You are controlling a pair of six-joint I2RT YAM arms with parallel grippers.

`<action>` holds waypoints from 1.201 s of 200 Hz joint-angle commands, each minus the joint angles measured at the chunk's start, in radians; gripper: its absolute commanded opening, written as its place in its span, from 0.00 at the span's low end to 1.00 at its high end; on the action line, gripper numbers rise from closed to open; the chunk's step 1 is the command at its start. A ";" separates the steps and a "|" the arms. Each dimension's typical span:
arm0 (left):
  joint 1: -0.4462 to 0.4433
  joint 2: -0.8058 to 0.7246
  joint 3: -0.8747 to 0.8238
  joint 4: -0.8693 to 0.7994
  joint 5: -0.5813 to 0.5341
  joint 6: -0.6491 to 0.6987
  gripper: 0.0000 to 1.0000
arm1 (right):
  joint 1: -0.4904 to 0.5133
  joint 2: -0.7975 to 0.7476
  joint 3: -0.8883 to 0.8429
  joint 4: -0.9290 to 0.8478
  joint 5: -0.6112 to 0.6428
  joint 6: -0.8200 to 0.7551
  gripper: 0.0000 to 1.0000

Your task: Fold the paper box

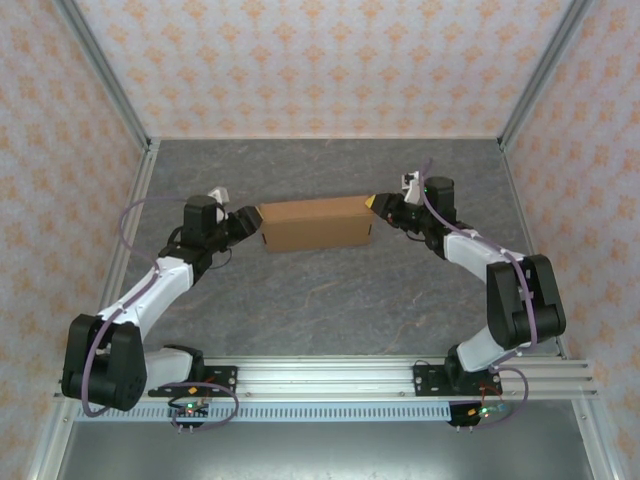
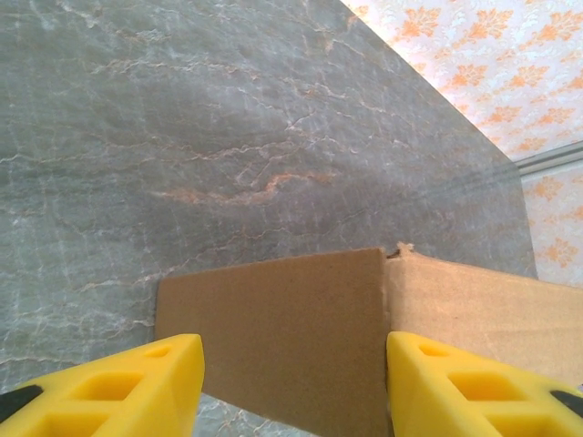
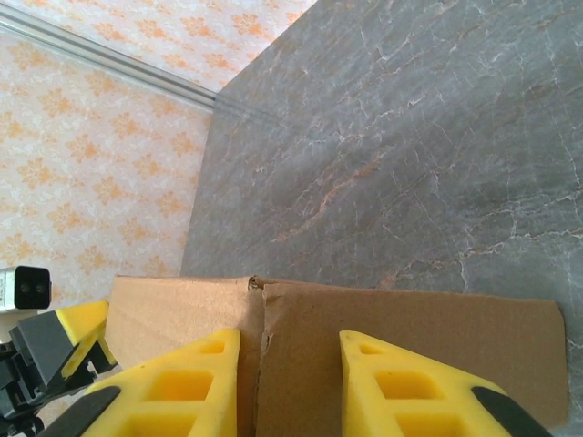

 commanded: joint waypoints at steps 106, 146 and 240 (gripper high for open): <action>-0.072 -0.131 -0.051 -0.180 0.003 0.018 0.58 | 0.029 -0.137 -0.035 -0.229 0.030 -0.151 0.34; -0.097 -0.263 -0.110 -0.235 -0.018 -0.014 0.58 | 0.034 -0.265 -0.140 -0.256 0.067 -0.144 0.36; -0.102 -0.442 -0.240 -0.324 -0.056 -0.070 0.59 | 0.081 -0.384 -0.255 -0.295 0.174 -0.115 0.37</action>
